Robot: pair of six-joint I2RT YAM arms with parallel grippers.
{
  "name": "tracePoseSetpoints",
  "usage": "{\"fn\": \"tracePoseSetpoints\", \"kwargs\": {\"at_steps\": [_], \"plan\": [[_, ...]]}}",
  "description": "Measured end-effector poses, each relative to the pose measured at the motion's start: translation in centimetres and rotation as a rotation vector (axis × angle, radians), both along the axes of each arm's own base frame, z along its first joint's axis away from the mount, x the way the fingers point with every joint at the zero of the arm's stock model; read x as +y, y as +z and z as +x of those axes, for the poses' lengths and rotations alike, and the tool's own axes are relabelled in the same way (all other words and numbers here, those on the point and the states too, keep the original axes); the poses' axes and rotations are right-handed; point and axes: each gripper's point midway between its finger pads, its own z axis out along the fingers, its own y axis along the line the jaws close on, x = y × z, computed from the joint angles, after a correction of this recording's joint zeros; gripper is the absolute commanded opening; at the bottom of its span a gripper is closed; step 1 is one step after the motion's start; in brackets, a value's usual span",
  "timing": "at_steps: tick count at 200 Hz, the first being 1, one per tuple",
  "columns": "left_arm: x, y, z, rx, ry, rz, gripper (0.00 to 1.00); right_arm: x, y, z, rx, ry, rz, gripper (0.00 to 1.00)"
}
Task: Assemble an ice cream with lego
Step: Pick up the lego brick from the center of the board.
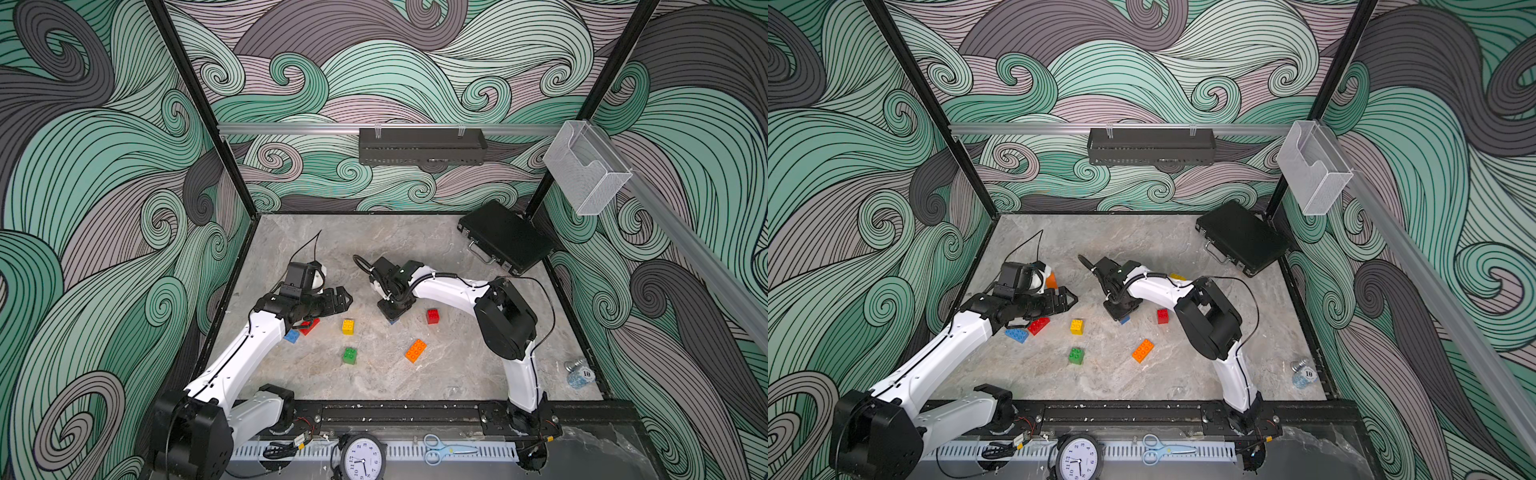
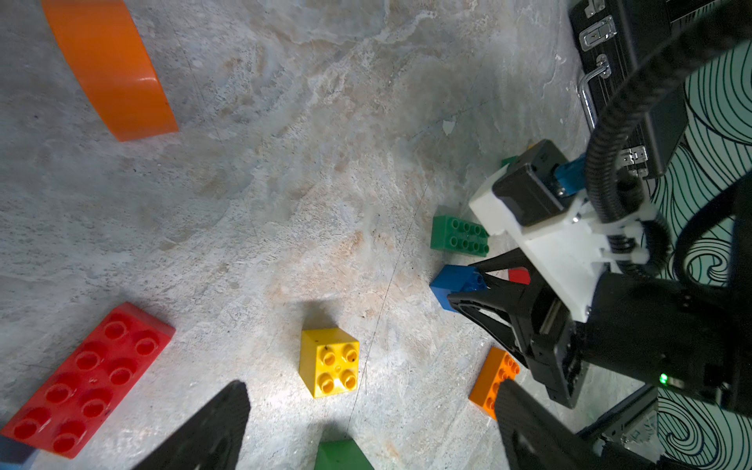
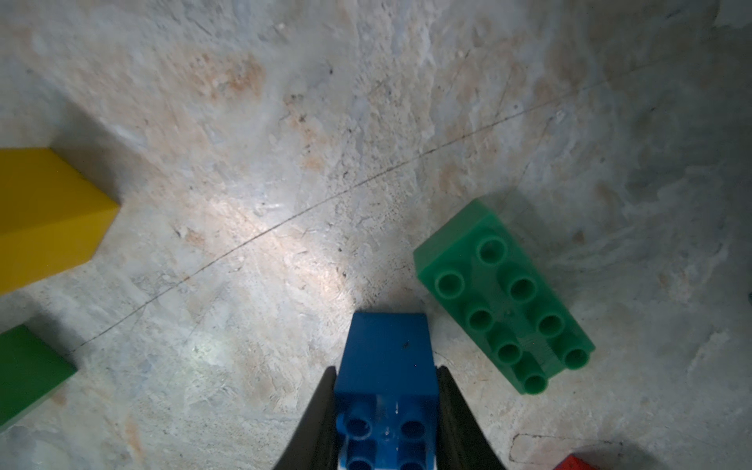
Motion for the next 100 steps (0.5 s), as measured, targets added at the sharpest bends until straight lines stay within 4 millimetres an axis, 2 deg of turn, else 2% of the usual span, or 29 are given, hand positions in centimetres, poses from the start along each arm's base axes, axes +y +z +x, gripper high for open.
{"fn": "tracePoseSetpoints", "kwargs": {"at_steps": [18, 53, 73, 100], "plan": [[0.0, 0.0, 0.0, 0.002, 0.006, -0.002, 0.98, 0.0, 0.0, 0.1, -0.003, -0.006, -0.002, 0.13], [0.0, 0.1, 0.0, 0.0, 0.005, -0.005, 0.99, -0.6, 0.8, 0.0, -0.014, -0.041, -0.004, 0.1], [-0.3, 0.1, 0.1, -0.002, -0.004, -0.018, 0.99, -1.2, 2.9, -0.2, -0.039, -0.08, 0.01, 0.08], [-1.0, -0.1, 0.7, 0.001, -0.023, -0.043, 0.99, -2.7, 7.7, -0.3, -0.094, -0.155, 0.069, 0.08]]}}
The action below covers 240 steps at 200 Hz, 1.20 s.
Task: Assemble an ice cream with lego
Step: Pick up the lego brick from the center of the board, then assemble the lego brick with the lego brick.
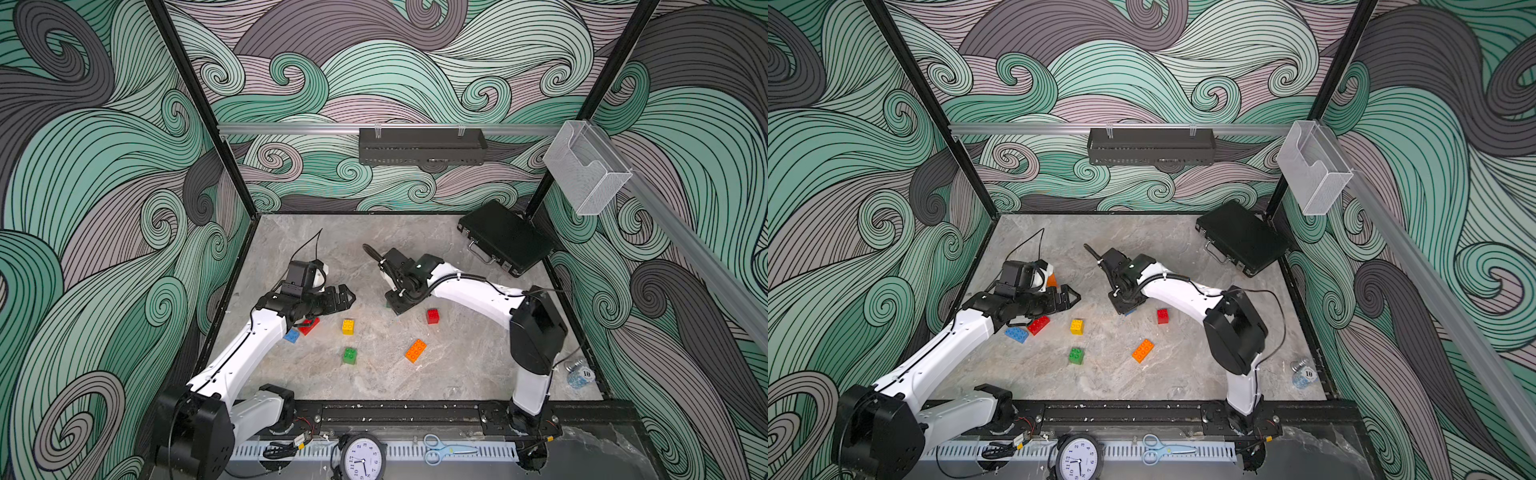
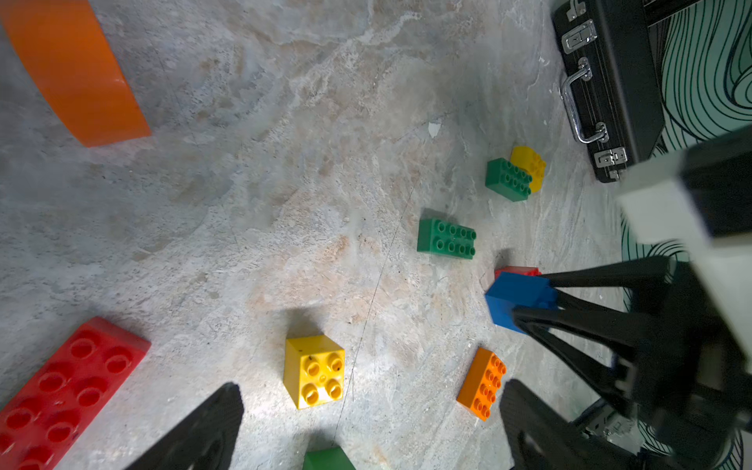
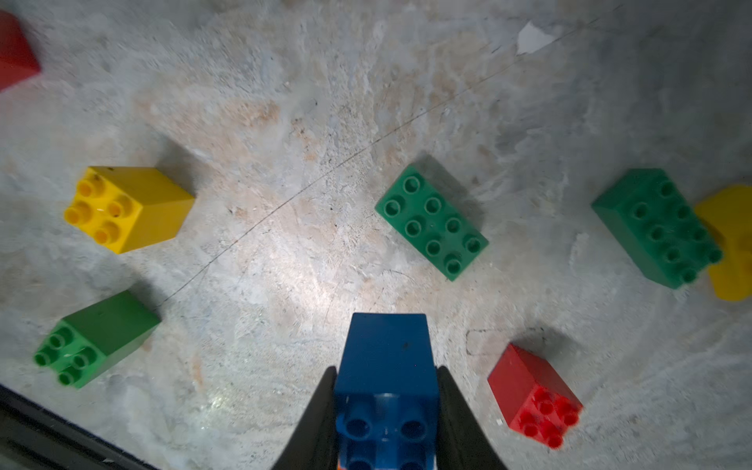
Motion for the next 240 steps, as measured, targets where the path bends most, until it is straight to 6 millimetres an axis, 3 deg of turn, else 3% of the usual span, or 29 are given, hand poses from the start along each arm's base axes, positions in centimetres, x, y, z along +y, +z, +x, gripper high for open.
{"fn": "tracePoseSetpoints", "kwargs": {"at_steps": [30, 63, 89, 240], "plan": [[-1.2, -0.4, 0.9, 0.013, -0.038, -0.024, 0.98, -3.3, 2.3, -0.1, -0.009, -0.108, 0.024, 0.07], [-3.2, -0.1, 2.4, -0.001, -0.104, -0.039, 0.99, -7.4, 0.8, -0.3, 0.051, -0.22, -0.031, 0.07], [-4.3, -0.2, 3.0, -0.016, -0.148, -0.045, 0.98, -9.3, -0.1, -0.3, 0.084, -0.278, -0.06, 0.07], [-5.2, -0.1, 3.3, -0.035, -0.181, -0.061, 0.99, -10.4, -2.8, 0.4, 0.135, -0.328, -0.127, 0.06]]}}
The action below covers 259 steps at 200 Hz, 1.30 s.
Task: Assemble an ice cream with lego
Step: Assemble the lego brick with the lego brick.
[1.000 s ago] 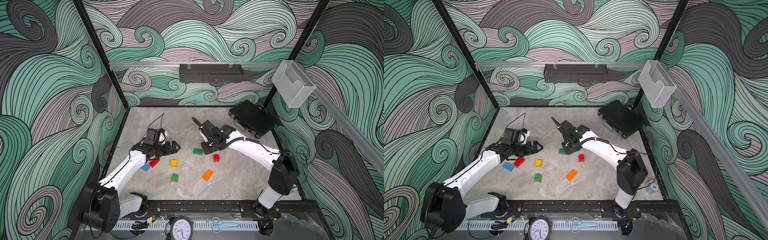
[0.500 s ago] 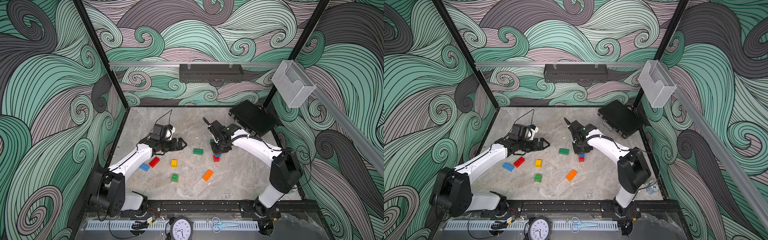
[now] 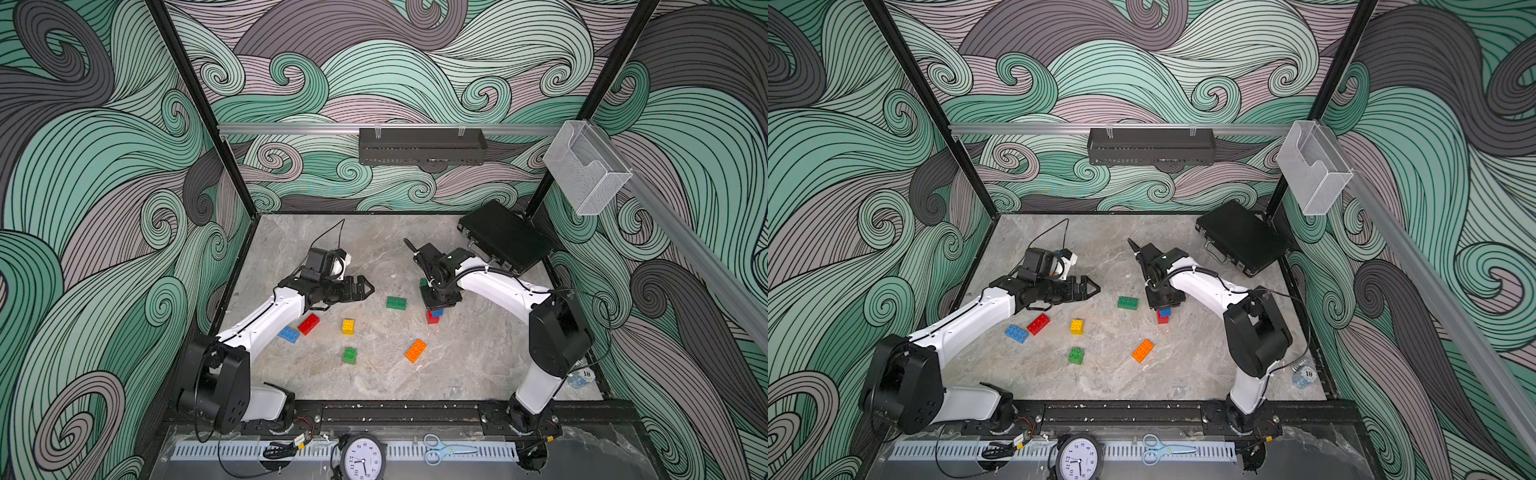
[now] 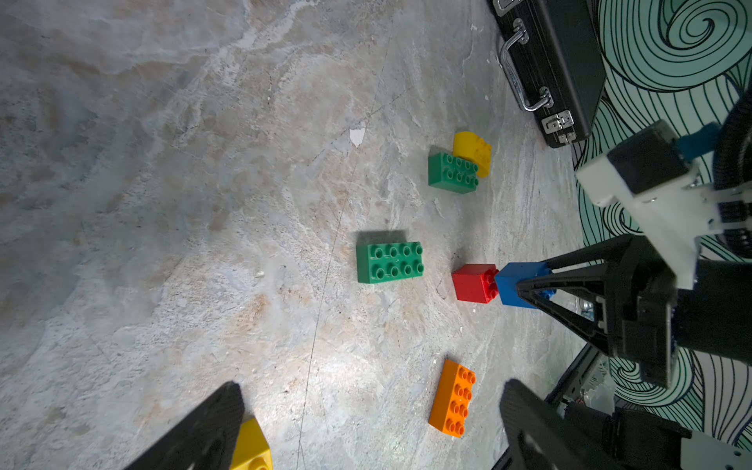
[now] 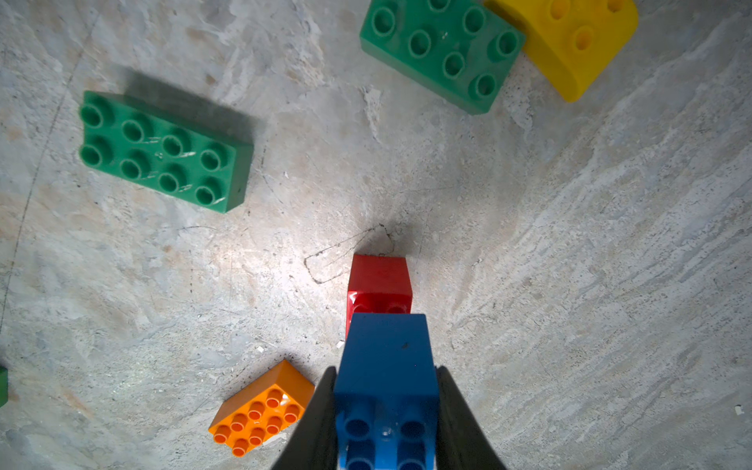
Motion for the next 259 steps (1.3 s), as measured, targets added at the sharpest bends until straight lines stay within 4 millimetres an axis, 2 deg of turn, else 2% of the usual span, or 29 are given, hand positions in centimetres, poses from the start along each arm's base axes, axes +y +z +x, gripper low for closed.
{"fn": "tracePoseSetpoints", "kwargs": {"at_steps": [259], "plan": [[0.1, -0.1, 0.0, -0.002, 0.002, 0.007, 0.98, -0.1, -2.2, -0.4, 0.029, -0.116, 0.046, 0.0]]}}
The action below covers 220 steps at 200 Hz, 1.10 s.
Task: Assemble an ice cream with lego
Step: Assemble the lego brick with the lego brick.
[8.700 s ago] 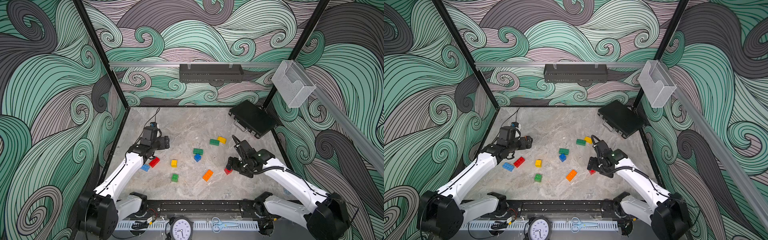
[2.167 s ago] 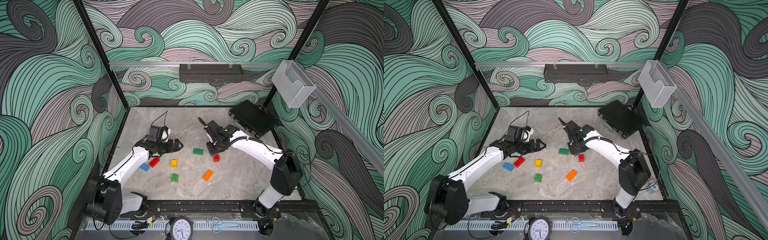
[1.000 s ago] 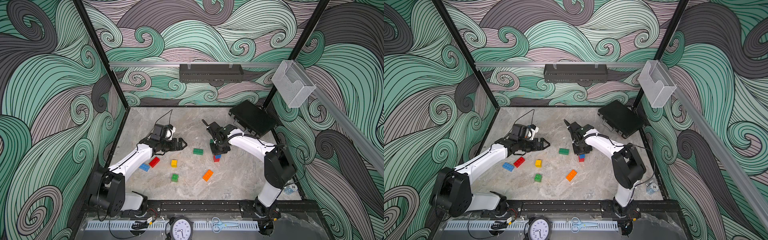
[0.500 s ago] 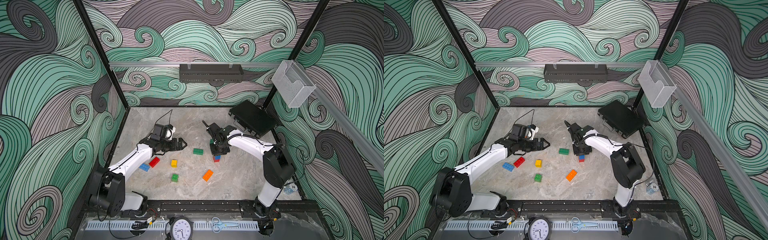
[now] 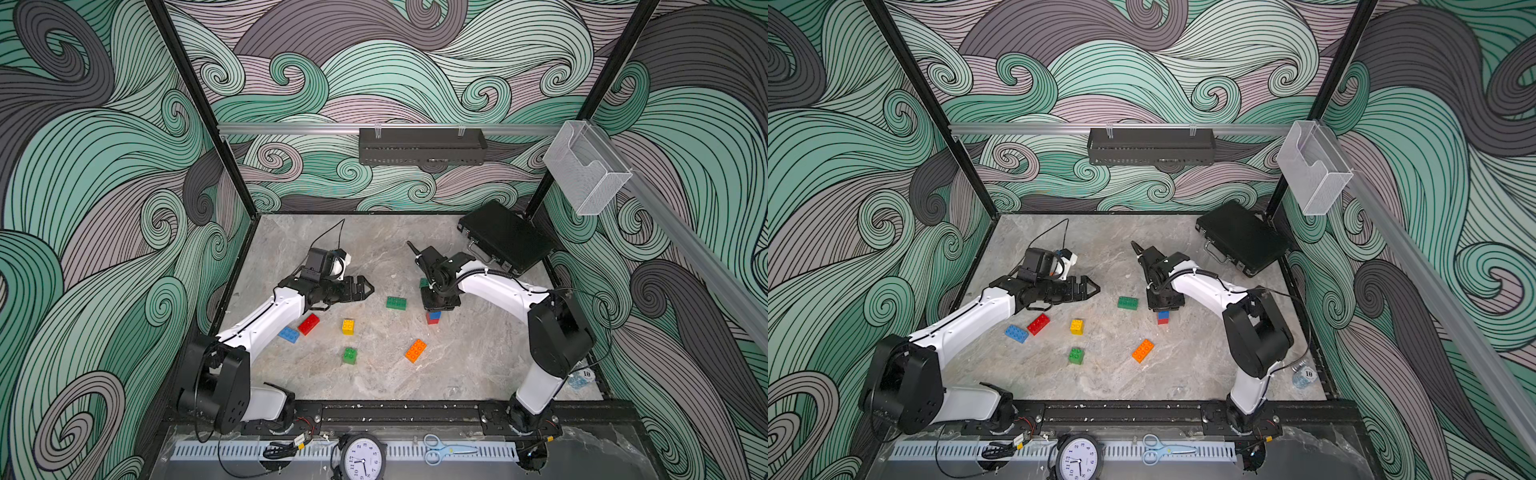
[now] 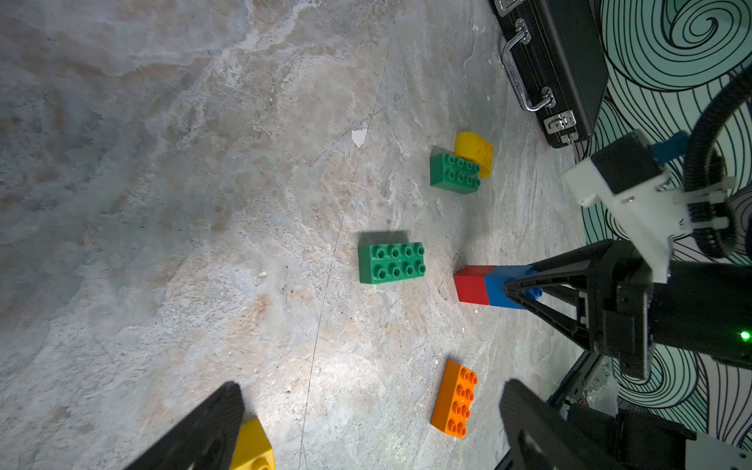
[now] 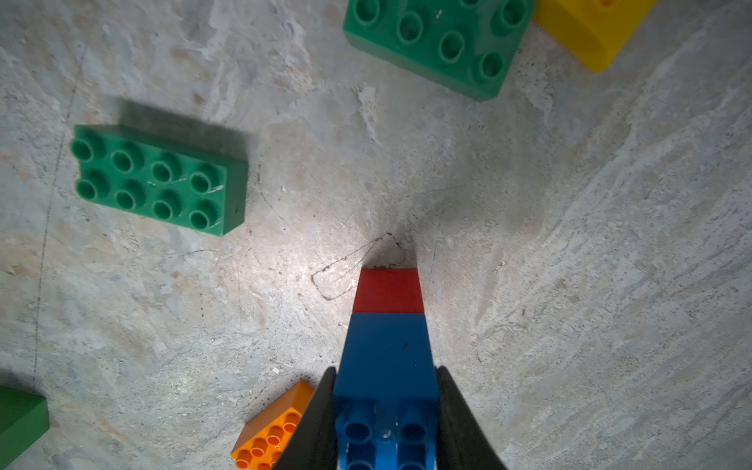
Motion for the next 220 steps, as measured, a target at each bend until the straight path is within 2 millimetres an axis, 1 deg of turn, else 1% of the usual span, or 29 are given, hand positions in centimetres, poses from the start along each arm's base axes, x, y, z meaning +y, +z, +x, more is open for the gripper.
{"fn": "tracePoseSetpoints", "kwargs": {"at_steps": [50, 74, 94, 179, 220], "plan": [[0.2, -0.2, 0.0, 0.005, 0.006, 0.01, 0.99, -0.3, 0.5, -0.3, -0.041, -0.062, 0.035, 0.0], [0.2, -0.2, 0.0, 0.004, 0.008, 0.012, 0.99, -1.1, 0.5, -1.2, -0.029, -0.087, 0.017, 0.0], [0.2, -0.2, 0.0, 0.004, 0.01, 0.013, 0.98, -1.4, 0.5, -1.6, -0.022, -0.098, 0.007, 0.0], [0.3, -0.1, 0.0, 0.002, 0.014, 0.014, 0.99, -1.5, 0.0, -1.9, -0.021, -0.115, 0.004, 0.0], [0.3, 0.1, 0.0, -0.005, 0.015, 0.014, 0.99, -1.5, 0.1, -1.9, -0.023, -0.115, 0.004, 0.0]]}}
